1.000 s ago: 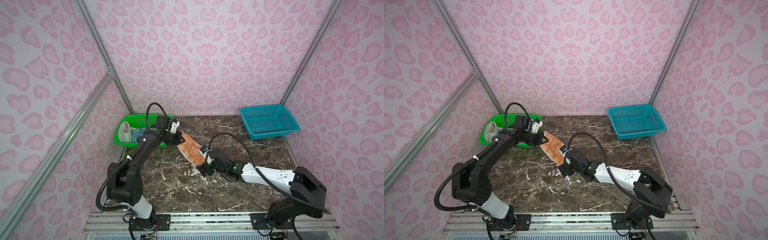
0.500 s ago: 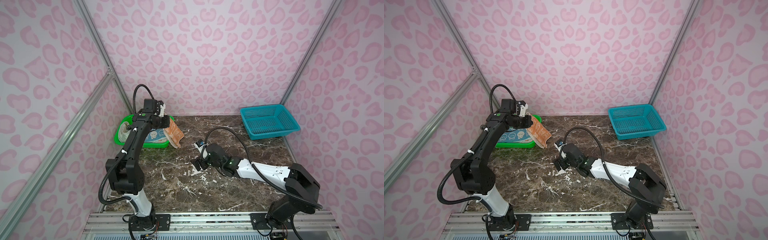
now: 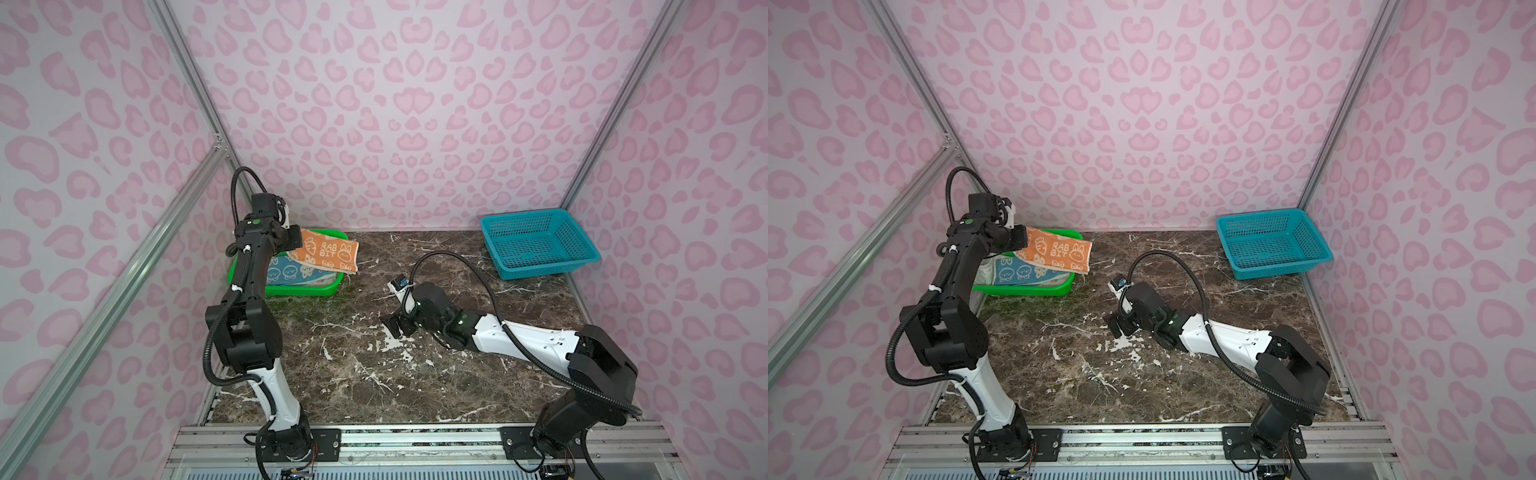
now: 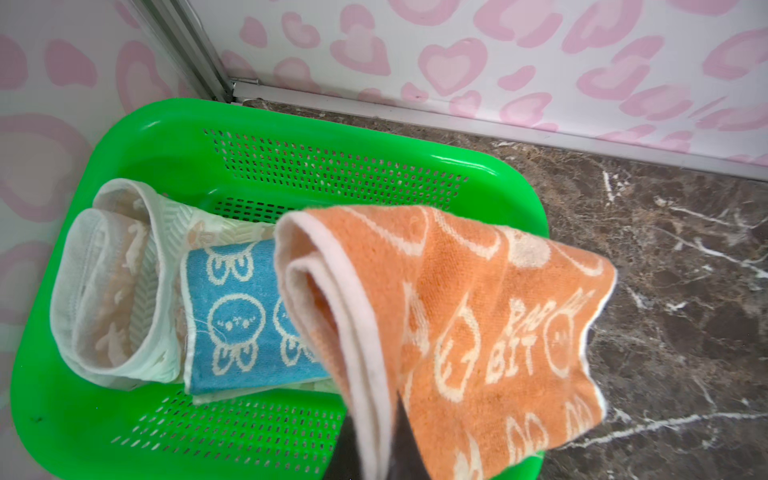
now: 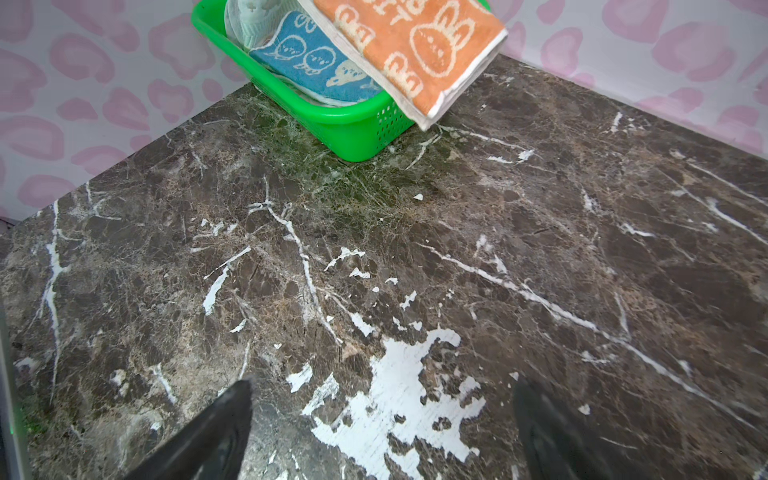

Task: Fold and stack the towels
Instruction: 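Lower the orange towel onto the stack in the green basket and open the left gripper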

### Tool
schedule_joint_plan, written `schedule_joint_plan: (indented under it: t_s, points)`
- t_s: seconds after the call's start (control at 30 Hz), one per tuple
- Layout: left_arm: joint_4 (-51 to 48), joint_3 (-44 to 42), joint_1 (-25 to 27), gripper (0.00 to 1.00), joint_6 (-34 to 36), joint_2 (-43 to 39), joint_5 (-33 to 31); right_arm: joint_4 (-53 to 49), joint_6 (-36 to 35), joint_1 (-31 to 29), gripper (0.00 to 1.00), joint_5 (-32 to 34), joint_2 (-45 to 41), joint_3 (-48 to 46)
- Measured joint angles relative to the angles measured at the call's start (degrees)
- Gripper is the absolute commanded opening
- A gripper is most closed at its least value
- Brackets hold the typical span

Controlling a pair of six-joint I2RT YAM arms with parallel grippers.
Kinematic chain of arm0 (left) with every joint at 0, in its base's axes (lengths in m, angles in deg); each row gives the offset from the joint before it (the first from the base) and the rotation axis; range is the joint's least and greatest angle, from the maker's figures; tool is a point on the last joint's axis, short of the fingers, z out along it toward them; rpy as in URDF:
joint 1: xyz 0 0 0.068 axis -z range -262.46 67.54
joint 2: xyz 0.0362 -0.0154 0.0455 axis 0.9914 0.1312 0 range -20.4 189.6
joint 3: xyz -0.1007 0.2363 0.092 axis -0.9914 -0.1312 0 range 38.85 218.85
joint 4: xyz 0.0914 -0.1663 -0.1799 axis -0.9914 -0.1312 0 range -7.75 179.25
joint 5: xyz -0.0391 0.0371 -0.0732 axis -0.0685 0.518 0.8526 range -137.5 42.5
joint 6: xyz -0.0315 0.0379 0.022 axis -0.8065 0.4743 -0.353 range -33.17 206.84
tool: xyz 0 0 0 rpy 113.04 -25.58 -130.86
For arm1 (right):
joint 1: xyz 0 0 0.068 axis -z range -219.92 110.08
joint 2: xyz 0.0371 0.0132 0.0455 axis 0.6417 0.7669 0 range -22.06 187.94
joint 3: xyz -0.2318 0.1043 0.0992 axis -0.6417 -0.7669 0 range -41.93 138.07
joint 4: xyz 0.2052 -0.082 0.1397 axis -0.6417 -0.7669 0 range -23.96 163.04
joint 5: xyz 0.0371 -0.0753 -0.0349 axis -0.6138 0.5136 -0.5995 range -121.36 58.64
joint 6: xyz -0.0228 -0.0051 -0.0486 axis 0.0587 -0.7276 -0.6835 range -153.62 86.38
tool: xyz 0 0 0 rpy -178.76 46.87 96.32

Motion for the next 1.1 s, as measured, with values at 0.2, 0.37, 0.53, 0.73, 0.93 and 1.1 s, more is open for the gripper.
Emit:
schedule_joint_plan:
  t_s: [0.2, 0.37, 0.53, 0.73, 0.93, 1.1]
  points:
    - [0.22, -0.02, -1.75, 0.03, 2.64, 3.85, -3.23, -1.27, 0.02, 0.24, 0.98, -0.24, 1.33, 0.79]
    - [0.31, -0.02, -2.97, 0.03, 3.65, 7.74, -6.08, -2.45, 0.00, 0.50, 0.98, -0.98, 2.62, 2.34]
    - [1.31, 0.68, -3.61, 0.27, 4.22, 10.49, -7.34, -3.41, -0.02, 0.74, 0.98, -1.46, 3.96, 3.65]
    - [2.19, 1.25, -3.72, 0.66, 2.86, 11.04, -9.42, -3.74, -0.04, 0.79, 0.98, -1.73, 4.70, 4.48]
    - [3.93, -0.94, -3.72, 0.78, 0.92, 9.86, -9.66, -4.09, -0.09, 0.79, 0.98, -1.95, 4.85, 4.55]
    - [5.57, -3.10, -3.72, 1.00, -1.20, 4.90, -9.01, -4.09, -0.28, 0.76, 0.98, -1.97, 4.42, 4.11]
